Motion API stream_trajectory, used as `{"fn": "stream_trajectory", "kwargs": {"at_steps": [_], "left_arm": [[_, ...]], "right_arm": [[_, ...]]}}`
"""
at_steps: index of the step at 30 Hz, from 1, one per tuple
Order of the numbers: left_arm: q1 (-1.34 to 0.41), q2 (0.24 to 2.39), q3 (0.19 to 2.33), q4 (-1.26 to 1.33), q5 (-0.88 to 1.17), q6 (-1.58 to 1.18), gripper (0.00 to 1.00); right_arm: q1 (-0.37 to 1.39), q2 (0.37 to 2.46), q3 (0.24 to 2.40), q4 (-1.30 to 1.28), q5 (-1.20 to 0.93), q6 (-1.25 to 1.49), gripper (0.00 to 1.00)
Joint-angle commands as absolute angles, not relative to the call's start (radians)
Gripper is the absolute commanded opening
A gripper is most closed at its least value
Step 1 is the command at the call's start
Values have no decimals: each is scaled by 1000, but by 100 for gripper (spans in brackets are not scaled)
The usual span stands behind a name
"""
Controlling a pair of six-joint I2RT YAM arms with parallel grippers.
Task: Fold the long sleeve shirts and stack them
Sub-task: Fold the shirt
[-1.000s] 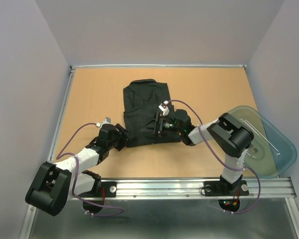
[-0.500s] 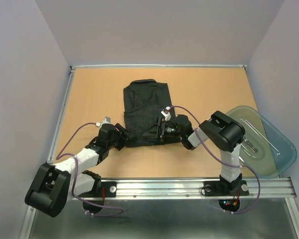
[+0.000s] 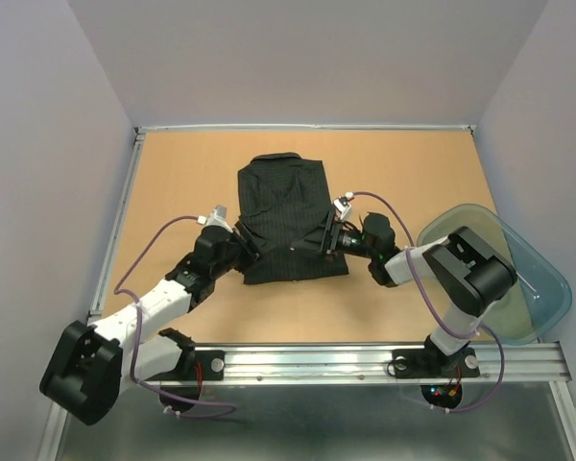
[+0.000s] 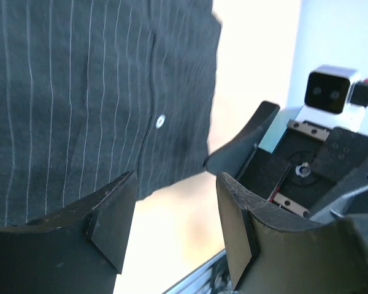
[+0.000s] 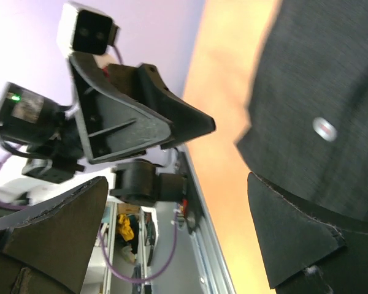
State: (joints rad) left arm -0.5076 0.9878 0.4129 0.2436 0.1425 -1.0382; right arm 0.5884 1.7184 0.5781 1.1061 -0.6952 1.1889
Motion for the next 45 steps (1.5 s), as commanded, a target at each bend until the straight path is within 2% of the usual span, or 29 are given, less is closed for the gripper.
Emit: {"fn": "stream_trajectory", "kwargs": {"at_steps": [1,9,18,23,30,34,39,42,45], "left_arm": [[-563,1097,440,357,190,-1046,65],[-603,1299,396,488,173,-1078,65],[-563,1345,296,528,153,-1141,64],[-546,1356,282,529,152,-1143,64],[-545,1332,304,517,156,-1106,64],[-545,1252,377,402,117,-1048,66],[-545,1082,454,181,8,-999,67],[-543,1011,439,167,-29,-1014,67],[-541,1029,384,214,-5,-1045,67]], "right_arm": [[580,1720,509,1085,-686,1138,100],[552,1838,457,1095,-658,1094,100],[434,1997,351,1317,-710,1152,100],[330,2013,290,1393,-747,1155,100],[250,1942,233,1397,-772,1160,100],[248,1856,227,1385,-778,1175,100],[250,1728,258,1266,-779,1155,100],[252,1680,275,1188,-773,1137,100],[273,1609,319,1085,-764,1092,100]]}}
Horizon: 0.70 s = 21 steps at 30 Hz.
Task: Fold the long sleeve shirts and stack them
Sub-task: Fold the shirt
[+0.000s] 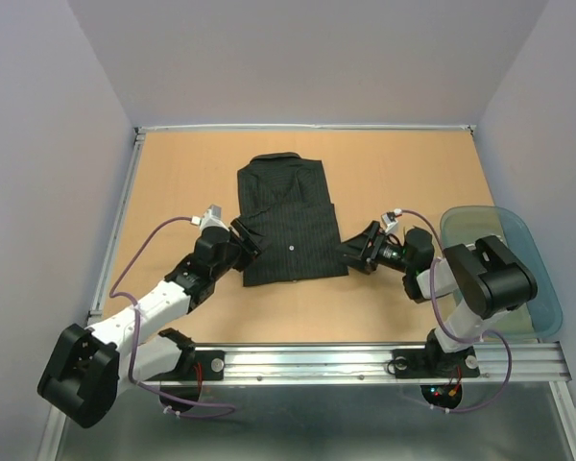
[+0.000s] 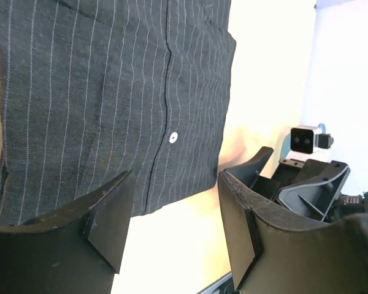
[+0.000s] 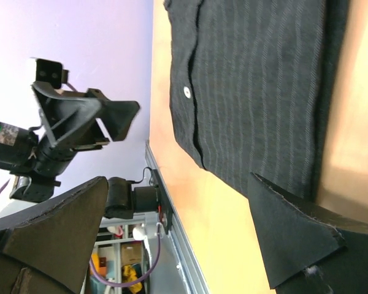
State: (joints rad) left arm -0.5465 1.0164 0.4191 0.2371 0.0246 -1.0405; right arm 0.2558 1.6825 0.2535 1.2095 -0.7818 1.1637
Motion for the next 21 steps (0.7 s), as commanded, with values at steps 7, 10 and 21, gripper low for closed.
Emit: {"fn": "stream_trajectory", "kwargs": {"at_steps": [7,10,21], "left_arm": [[-512,1175,295,305,67,-1115,66],[-453,1161,253,321,92,-1134,66],[-411,890,399,-52,-81,-965,72]], "right_arm": [[310,1566,362,983,-744,1048,100],[319,1533,386,884,-721,987,100],[373,1301,615,172,-411,508,100]]}}
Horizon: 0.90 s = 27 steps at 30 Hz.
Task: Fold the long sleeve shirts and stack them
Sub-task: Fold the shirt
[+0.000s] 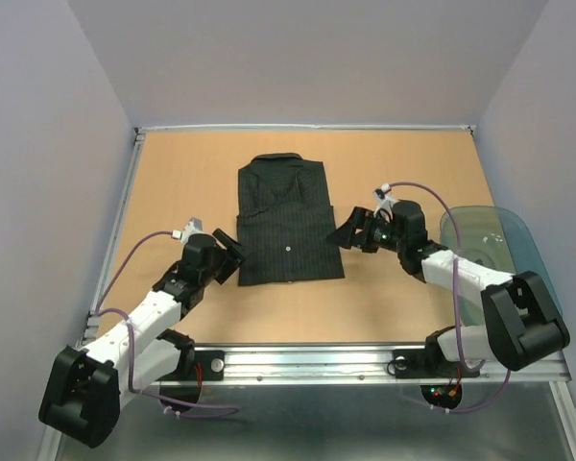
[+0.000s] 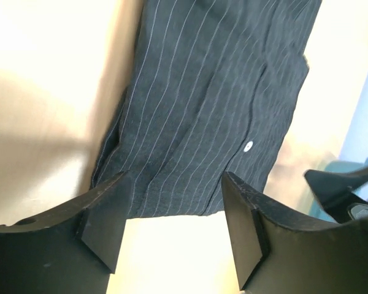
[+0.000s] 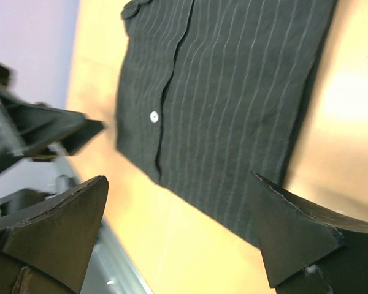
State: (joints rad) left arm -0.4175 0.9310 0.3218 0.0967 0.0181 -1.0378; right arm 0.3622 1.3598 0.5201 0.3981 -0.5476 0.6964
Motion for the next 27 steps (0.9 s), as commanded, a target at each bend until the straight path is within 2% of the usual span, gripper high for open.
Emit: {"fn": "stream_trajectory", "kwargs": {"at_steps": [1,6,10,16,19,21,24,27], "left_arm": [[-411,896,414,-81,-80,-960,72],[-411,980,448,-84,-32,-945,72],[-411,1100,462,-90,-6,-942,72],[-411,1169,460,-71,-15,-940,72],[-411,1201,465,-67,-40,-927,66],[-411,1224,485,-75,-49,-910,63],[-411,1285,511,-86,-72,-888,52],[-411,1321,537,-92,-90,-868,46]], "right_arm": [[379,1296,647,148,-388,471,100],[466,1331,756,-27,-304,342,100],[638,1338,808,-107,-80,180,100],[661,1385,856,-141,27,123,100],[673,1460,908,-161,64,94,99],[683,1494,936,-175,86,65,96],[703,1557,986,-186,130,11,84],[713,1614,1015,-189,150,-24,77]]}}
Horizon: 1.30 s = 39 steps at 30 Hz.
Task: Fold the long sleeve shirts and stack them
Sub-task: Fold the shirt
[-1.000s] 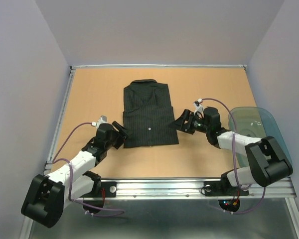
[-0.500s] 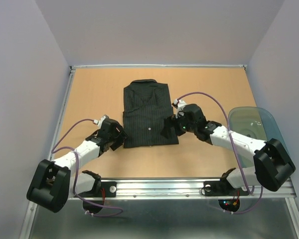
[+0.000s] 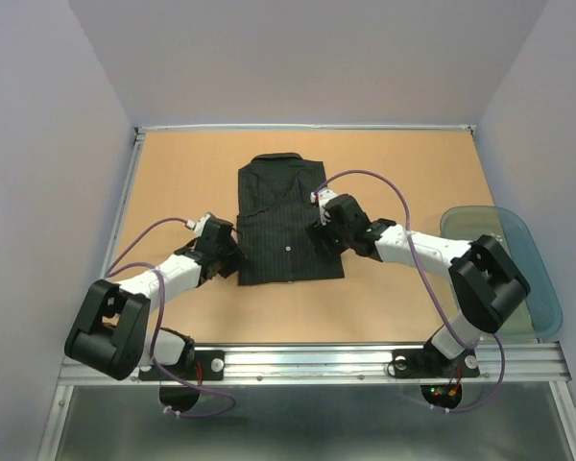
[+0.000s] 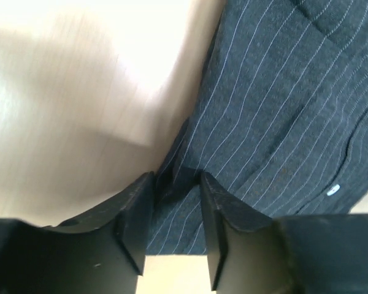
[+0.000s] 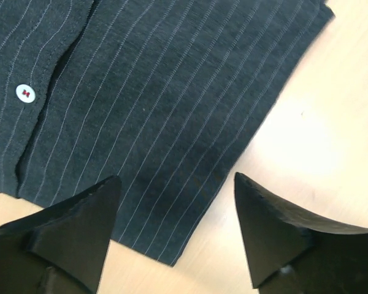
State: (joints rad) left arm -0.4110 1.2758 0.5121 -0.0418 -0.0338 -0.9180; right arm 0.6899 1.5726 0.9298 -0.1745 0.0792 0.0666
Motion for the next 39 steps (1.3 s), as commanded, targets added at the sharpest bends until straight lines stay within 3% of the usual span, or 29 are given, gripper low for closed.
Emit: {"fn": "stream_trajectory", "kwargs": {"at_steps": [1,11,21,25,28,32,35,39], "left_arm": [[-411,1345,544,-95,-98,-852,44],[-408,1509,673,-137,-211,-756,42],[-305,1815,1129,-210,-273,-549,45],[-284,1841,1282,-216,-232,-505,49],[-272,1774,1327,-215,-216,-502,55],[-221,1608,1234,-201,-161,-541,72],[-199,1447,1114,-212,-138,-566,80],[-196,1257,939,-256,-88,-598,82]], "right_arm": [[719,1629,1019,-190,159,-35,74],[828,1736,957,-259,157,-3,62],[1118,1815,1070,-325,11,282,58],[1120,1833,1144,-328,75,282,63],[1118,1801,1192,-328,173,259,74],[1095,1737,1224,-328,274,242,98],[1063,1680,1213,-330,275,245,100],[1029,1634,1187,-354,258,190,100]]}}
